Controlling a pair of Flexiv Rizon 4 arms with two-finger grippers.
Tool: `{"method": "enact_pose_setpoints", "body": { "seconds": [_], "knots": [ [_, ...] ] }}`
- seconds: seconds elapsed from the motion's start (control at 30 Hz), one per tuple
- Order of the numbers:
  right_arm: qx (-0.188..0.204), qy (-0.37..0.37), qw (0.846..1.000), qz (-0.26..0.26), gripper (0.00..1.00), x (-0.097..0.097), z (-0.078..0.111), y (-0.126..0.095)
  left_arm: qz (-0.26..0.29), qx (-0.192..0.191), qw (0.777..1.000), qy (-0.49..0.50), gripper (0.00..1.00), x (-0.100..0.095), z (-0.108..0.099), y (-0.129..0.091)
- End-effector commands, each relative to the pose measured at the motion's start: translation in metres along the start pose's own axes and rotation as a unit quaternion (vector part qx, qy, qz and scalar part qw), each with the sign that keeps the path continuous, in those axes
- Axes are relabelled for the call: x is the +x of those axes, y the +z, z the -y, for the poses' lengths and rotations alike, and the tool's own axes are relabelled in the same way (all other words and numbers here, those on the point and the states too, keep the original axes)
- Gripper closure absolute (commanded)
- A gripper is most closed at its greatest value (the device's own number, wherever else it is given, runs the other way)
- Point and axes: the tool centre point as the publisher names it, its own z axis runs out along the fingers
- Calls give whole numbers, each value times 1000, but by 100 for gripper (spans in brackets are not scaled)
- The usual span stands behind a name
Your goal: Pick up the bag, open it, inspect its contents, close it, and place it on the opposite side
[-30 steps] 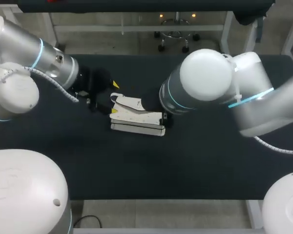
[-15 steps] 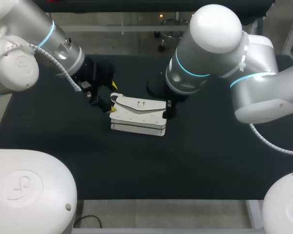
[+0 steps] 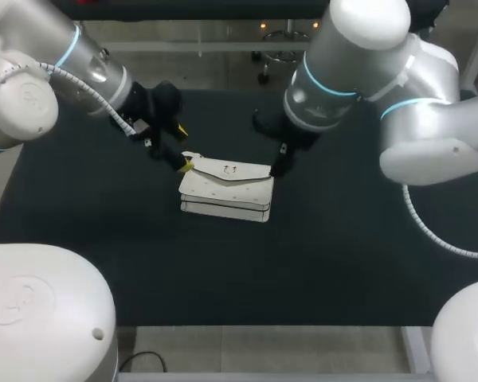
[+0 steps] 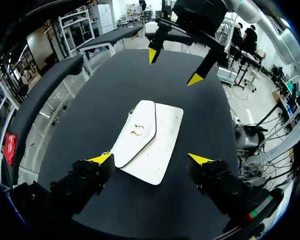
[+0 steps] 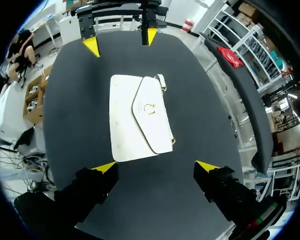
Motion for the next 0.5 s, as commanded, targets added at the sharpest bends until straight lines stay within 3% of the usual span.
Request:
{"method": "enact_pose_setpoints", "body": {
  "seconds": [0.03,0.17,0.23,0.37,0.5],
  "knots": [
    [28,191,979,-63,0,-13,3,-5,-8,-16,972,-234,0,-9,0,4],
    [64,287,951,-95,0,-17,4,-3,-30,-20,934,-356,0,-15,-1,3],
    [59,320,941,-96,0,-16,5,-4,-32,-20,924,-380,0,-16,-2,2],
    [58,408,903,-123,0,-18,9,-4,-54,-8,891,-450,0,-14,-6,2],
    [67,478,868,-113,0,-14,16,-1,-39,2,868,-494,0,-7,-8,5]
  ]
}}
